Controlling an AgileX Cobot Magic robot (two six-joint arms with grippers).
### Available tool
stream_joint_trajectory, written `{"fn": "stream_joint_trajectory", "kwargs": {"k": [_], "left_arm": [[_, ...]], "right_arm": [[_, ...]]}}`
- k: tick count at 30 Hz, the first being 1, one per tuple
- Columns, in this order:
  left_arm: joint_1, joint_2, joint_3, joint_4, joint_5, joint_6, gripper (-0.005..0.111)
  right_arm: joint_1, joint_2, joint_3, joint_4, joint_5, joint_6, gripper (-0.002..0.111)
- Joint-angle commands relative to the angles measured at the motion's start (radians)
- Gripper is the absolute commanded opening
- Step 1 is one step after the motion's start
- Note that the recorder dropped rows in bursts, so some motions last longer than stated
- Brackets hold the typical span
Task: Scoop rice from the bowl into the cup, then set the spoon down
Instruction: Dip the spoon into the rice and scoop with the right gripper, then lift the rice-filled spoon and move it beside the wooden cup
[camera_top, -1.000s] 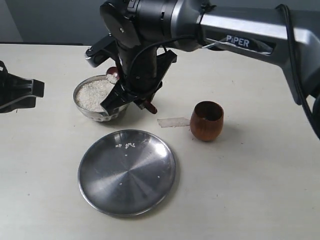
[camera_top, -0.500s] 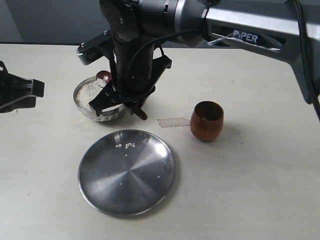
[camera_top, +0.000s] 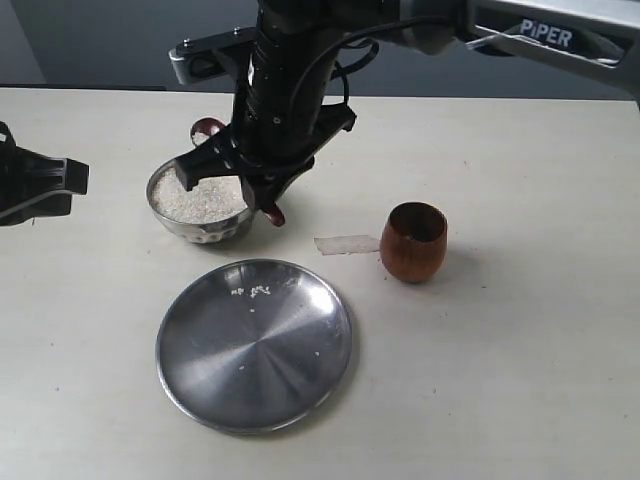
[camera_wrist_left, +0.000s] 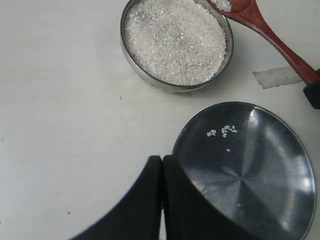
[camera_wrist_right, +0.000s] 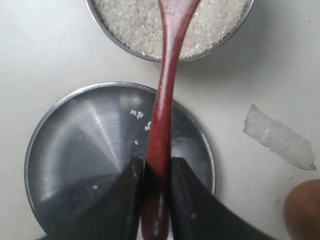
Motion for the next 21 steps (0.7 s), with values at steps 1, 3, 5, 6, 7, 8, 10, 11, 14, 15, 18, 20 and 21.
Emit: {"fn": "stream_joint_trajectory", "kwargs": {"k": [1, 3, 5, 6, 7, 8, 10, 11, 14, 15, 18, 20, 21], "left_arm": [[-0.003, 0.000, -0.006, -0.001, -0.009, 0.001, 0.000], [-0.003, 0.000, -0.006, -0.001, -0.009, 0.001, 0.000], [-0.003, 0.000, -0.006, -0.001, -0.009, 0.001, 0.000], [-0.003, 0.000, -0.006, -0.001, -0.009, 0.001, 0.000], [-0.003, 0.000, -0.006, -0.001, -0.009, 0.001, 0.000], [-0.003, 0.000, -0.006, -0.001, -0.009, 0.001, 0.000], [-0.003, 0.000, -0.006, -0.001, -0.009, 0.001, 0.000], [-0.003, 0.000, -0.006, -0.001, -0.009, 0.001, 0.000], [-0.003, 0.000, -0.006, -0.001, -0.009, 0.001, 0.000], [-0.003, 0.000, -0.006, -0.001, -0.009, 0.001, 0.000], [-0.003, 0.000, -0.006, -0.001, -0.009, 0.001, 0.000], [-0.003, 0.000, -0.006, -0.001, -0.009, 0.001, 0.000], [-0.003, 0.000, -0.006, -0.001, -0.009, 0.001, 0.000]], "right_arm": [[-0.004, -0.015, -0.006, -0.009, 0.019, -0.009, -0.001], [-0.004, -0.015, -0.006, -0.013, 0.028, -0.011, -0.001], [-0.004, -0.017, -0.006, -0.013, 0.029, -0.013, -0.001], [-0.004, -0.019, -0.006, -0.013, 0.029, -0.013, -0.001], [-0.004, -0.023, -0.006, -0.013, 0.029, -0.013, -0.001], [-0.004, -0.029, -0.006, -0.013, 0.030, -0.014, -0.001], [-0.013, -0.039, -0.006, -0.006, 0.044, -0.014, -0.001], [-0.019, -0.044, -0.006, 0.010, 0.058, -0.022, -0.001], [-0.052, -0.071, 0.013, 0.041, 0.070, -0.043, -0.001], [-0.060, -0.086, 0.032, 0.043, 0.070, -0.048, -0.001], [-0.090, -0.135, 0.104, 0.043, 0.070, -0.079, -0.001], [-0.118, -0.175, 0.168, 0.043, 0.053, -0.097, -0.001], [-0.128, -0.192, 0.197, 0.043, 0.040, -0.105, -0.001]]}}
